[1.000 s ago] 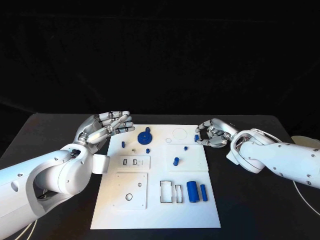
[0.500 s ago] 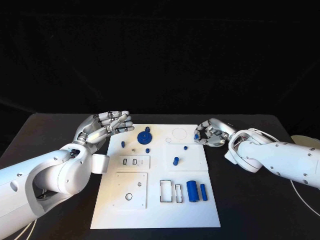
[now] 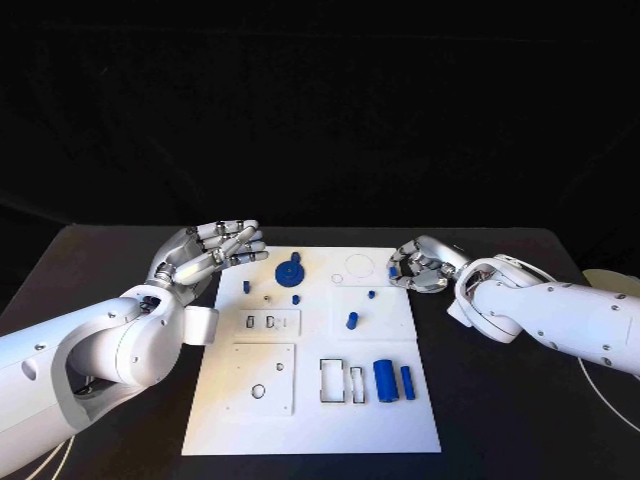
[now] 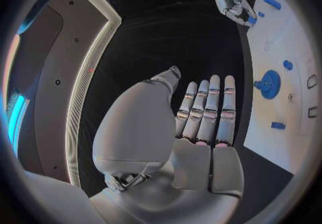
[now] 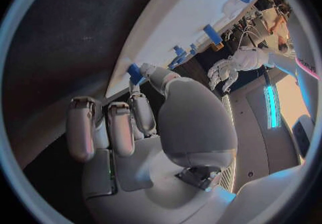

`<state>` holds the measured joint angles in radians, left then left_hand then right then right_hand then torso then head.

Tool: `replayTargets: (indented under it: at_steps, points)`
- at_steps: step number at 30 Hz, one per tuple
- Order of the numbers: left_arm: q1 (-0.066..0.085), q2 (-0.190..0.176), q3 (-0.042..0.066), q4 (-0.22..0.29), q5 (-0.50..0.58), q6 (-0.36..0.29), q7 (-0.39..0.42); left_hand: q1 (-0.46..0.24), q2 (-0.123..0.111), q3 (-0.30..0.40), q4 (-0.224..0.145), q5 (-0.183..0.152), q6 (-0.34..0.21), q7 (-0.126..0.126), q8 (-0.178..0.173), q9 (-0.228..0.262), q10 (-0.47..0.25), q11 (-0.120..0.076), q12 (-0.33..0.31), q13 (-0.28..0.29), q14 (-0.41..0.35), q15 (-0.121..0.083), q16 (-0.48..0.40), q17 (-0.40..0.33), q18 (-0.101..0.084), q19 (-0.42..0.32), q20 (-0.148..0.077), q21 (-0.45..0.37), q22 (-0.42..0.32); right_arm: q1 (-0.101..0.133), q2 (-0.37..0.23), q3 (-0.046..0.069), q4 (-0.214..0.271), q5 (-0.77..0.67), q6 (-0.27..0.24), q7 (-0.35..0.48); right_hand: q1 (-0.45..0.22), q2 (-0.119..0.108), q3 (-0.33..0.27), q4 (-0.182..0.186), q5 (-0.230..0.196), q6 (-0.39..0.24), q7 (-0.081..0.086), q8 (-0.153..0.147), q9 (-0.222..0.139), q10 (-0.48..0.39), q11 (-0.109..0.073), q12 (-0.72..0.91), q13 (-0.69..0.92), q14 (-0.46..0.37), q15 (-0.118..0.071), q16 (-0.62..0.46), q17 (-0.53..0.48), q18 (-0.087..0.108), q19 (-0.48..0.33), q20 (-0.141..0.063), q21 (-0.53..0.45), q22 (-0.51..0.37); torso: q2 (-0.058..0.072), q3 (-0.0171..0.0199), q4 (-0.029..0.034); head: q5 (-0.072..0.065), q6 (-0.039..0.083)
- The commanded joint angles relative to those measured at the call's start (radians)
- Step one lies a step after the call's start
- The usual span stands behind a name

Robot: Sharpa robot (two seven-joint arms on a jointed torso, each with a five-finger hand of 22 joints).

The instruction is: Assemble the parts on the task board

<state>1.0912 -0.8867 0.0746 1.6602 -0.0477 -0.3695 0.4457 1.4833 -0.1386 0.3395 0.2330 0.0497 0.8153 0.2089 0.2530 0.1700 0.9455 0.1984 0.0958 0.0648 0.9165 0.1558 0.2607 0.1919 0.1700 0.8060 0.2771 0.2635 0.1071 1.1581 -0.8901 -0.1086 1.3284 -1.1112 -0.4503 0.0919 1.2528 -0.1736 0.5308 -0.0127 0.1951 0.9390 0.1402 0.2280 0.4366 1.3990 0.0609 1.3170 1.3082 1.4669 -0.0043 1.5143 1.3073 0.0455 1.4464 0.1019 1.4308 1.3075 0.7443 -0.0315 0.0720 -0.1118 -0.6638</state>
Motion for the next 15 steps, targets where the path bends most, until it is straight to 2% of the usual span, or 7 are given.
replayTargets:
  at_steps: [1, 6, 11, 15]
  points:
    - [0.0, 0.001, 0.0, 0.001, 0.0, 0.018, 0.003, -0.007, -0.002, 0.006, -0.002, 0.001, 0.007, 0.037, -0.004, -0.001, 0.008, 0.0, -0.007, 0.0, 0.0, 0.003, -0.007, 0.002, 0.013, 0.002, 0.002, -0.006, -0.001, -0.001, 0.001, 0.0, -0.001, -0.022, 0.003, -0.001, -0.003, 0.013, 0.008, 0.001, -0.005, 0.012, 0.0, 0.006, 0.002, 0.006, -0.005, 0.007, 0.02, 0.069, -0.008, 0.007, 0.102, 0.0, 0.004, -0.003, 0.004, 0.117, 0.0, 0.0004, -0.0004, 0.001, 0.0]
    - [0.0, 0.001, 0.0, 0.0, 0.0, 0.02, 0.002, 0.002, 0.004, 0.017, -0.008, 0.001, 0.008, 0.036, -0.006, -0.002, 0.009, -0.001, -0.01, 0.0, 0.0, 0.003, -0.009, 0.002, 0.013, 0.003, 0.002, -0.006, -0.002, -0.002, 0.001, 0.0, 0.001, -0.031, -0.041, 0.016, -0.003, 0.025, 0.017, -0.001, 0.0, 0.027, -0.006, 0.016, 0.006, 0.01, -0.011, 0.012, 0.025, 0.071, -0.013, 0.01, 0.111, -0.003, 0.013, -0.008, 0.014, 0.128, 0.0, 0.001, -0.0007, 0.002, 0.0]
    - [0.0, 0.001, 0.0, -0.001, 0.0, 0.02, 0.002, 0.003, 0.004, 0.02, -0.01, 0.001, 0.008, 0.036, -0.006, -0.002, 0.01, -0.001, -0.011, 0.0, 0.0, 0.003, -0.01, 0.003, 0.013, 0.003, 0.002, -0.006, -0.003, -0.002, -0.002, 0.0, 0.016, -0.035, -0.08, 0.036, -0.001, 0.045, 0.033, -0.003, -0.013, 0.04, -0.013, 0.024, 0.011, 0.014, -0.017, 0.014, 0.027, 0.073, -0.018, 0.012, 0.118, -0.007, 0.024, -0.013, 0.026, 0.142, -0.001, 0.0017, -0.001, 0.003, 0.001]
    - [-0.001, 0.001, 0.0, -0.003, 0.0, 0.019, 0.003, 0.002, 0.004, 0.02, -0.01, 0.001, 0.008, 0.036, -0.006, -0.002, 0.01, -0.001, -0.011, 0.0, 0.0, 0.003, -0.01, 0.003, 0.013, 0.003, 0.002, -0.006, -0.003, 0.0, -0.01, 0.001, 0.042, -0.036, -0.099, 0.046, -0.003, 0.058, 0.041, -0.003, -0.018, 0.052, -0.019, 0.034, 0.017, 0.009, -0.022, 0.006, 0.019, 0.074, -0.022, 0.014, 0.122, -0.01, 0.03, -0.016, 0.032, 0.149, -0.002, 0.0005, -0.0012, 0.003, 0.002]
